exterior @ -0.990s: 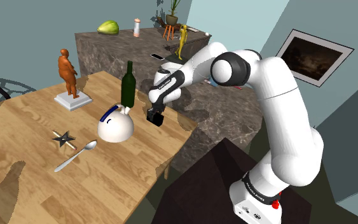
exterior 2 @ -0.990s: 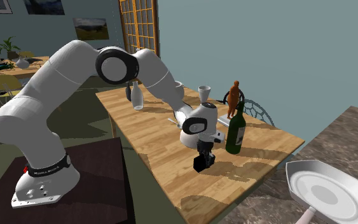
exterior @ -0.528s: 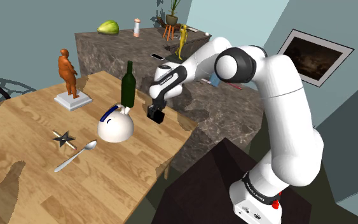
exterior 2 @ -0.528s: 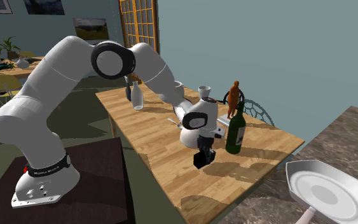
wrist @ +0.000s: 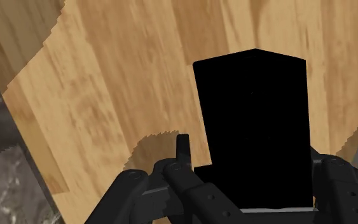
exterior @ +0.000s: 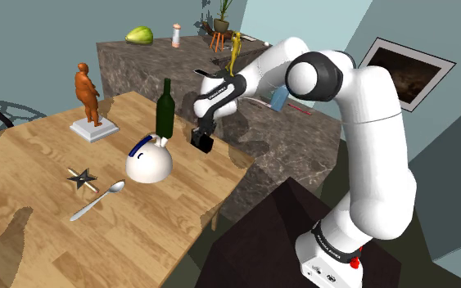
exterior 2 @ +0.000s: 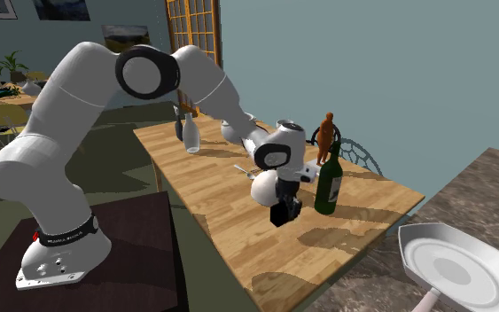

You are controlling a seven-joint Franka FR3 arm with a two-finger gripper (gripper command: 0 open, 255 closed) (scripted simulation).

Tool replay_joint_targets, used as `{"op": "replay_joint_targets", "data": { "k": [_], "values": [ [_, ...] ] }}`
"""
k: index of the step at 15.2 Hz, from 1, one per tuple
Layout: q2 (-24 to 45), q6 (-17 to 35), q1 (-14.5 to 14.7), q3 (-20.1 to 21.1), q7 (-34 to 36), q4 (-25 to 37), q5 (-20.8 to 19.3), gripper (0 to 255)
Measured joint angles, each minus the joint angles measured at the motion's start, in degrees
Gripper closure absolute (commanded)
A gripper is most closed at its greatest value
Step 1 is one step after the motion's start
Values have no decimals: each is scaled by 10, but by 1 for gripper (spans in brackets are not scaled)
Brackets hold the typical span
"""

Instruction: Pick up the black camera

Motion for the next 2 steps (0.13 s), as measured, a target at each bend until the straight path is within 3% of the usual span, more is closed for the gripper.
{"op": "replay_joint_targets", "data": {
  "k": [2],
  "values": [
    [-10, -7, 0, -1, 0, -3, 0, 255]
  ]
}}
